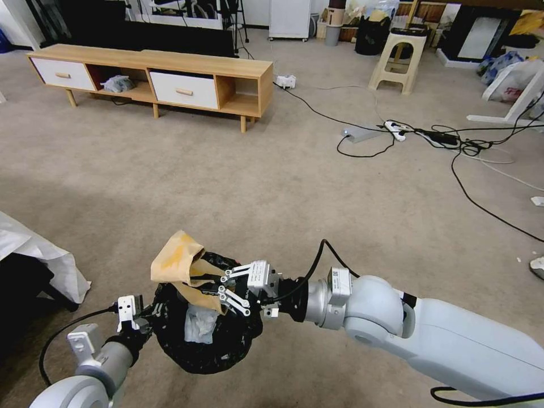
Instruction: Pick up the trash bin, then pick up the garbage from the floor and place it into the trash bin.
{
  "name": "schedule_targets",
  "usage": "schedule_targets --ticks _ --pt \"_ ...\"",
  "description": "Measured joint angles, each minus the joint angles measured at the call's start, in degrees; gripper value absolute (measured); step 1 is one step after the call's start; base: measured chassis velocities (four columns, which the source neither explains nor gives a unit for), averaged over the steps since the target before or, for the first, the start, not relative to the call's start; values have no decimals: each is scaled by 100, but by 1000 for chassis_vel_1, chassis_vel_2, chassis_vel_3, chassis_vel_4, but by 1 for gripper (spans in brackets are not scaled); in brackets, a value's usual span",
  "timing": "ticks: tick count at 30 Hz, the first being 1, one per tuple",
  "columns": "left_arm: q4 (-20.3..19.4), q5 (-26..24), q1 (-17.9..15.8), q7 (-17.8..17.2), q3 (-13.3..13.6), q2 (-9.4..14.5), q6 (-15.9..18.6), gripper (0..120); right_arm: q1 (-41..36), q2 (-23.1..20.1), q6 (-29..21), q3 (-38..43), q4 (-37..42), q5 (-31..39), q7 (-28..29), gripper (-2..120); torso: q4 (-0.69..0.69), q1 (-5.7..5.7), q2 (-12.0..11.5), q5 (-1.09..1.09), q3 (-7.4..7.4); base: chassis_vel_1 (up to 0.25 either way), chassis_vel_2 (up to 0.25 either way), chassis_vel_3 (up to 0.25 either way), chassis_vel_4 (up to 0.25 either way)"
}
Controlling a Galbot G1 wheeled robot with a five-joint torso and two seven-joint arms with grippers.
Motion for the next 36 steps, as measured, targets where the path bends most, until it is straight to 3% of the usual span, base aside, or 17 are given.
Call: schedule_targets --ticks 34,36 --pt "-145 122 97 28 22 -216 2 1 -212 -24 -7 29 -25 -272 0 0 0 0 0 0 0 0 0 0 0" --pt "-155 123 102 28 23 -217 4 1 -277 -54 -10 41 -28 -335 0 9 0 0 0 0 0 0 0 0 0"
